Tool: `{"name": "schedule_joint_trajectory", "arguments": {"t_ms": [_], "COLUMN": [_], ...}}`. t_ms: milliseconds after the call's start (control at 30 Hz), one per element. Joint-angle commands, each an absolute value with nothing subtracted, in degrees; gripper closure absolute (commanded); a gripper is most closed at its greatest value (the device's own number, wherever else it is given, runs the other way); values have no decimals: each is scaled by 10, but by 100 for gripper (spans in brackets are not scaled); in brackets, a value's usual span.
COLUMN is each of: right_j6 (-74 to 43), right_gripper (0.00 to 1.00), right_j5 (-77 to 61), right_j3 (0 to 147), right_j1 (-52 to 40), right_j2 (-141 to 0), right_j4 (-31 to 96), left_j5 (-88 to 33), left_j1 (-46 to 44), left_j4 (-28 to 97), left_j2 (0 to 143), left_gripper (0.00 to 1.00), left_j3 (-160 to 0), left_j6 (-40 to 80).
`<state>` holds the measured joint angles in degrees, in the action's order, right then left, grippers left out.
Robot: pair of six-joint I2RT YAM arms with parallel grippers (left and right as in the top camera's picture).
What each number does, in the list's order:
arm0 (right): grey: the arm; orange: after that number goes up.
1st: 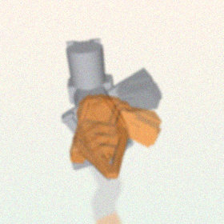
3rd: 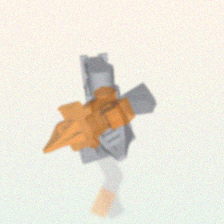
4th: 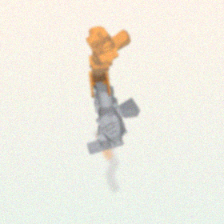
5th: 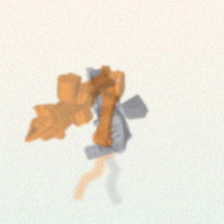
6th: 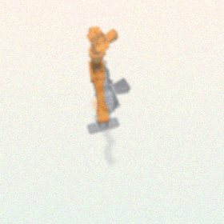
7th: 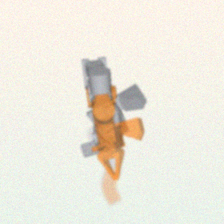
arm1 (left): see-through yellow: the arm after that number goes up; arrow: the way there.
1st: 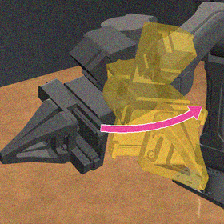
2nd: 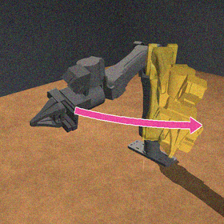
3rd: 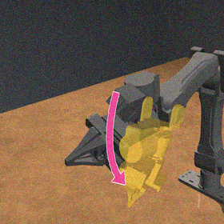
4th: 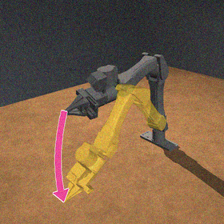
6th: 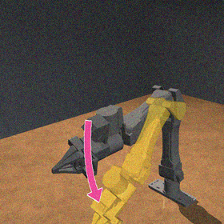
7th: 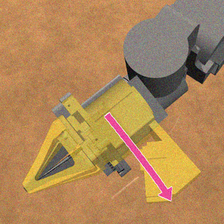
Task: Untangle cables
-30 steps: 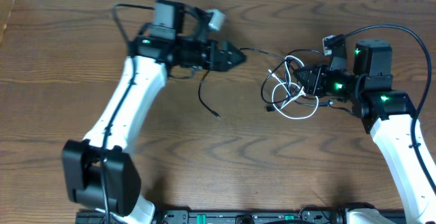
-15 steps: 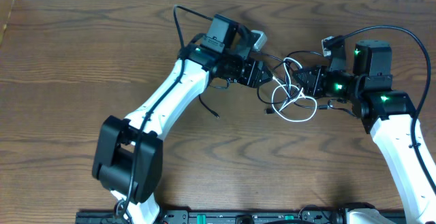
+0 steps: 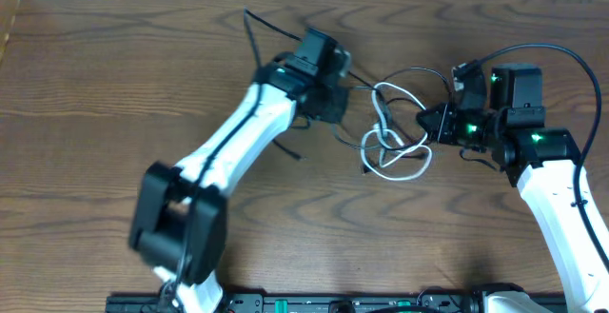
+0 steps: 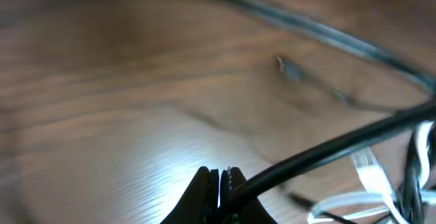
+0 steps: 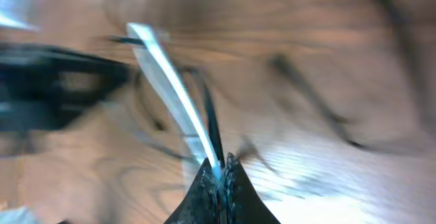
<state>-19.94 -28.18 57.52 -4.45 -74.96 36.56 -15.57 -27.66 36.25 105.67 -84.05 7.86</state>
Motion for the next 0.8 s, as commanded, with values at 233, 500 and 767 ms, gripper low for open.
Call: {"name": "schedule_joint_trajectory", "arguments": {"t_ms": [233, 500, 767], "right_j6": [-274, -287, -305], "right_gripper": [99, 99, 99], "right_j5": [7, 145, 255], "right_j3": [585, 585, 584], "right_j1": [-45, -36, 0], "right_j2": [-747, -750, -788], "right_j4": [447, 474, 496], "left_j5": [7, 7, 8], "left_j1": [-194, -132, -92], "left_j4": [412, 434, 432], "left_j2": [830, 801, 801], "left_gripper": [93, 93, 93], "left_j3": [-848, -848, -848], "left_j6": [102, 102, 102]}}
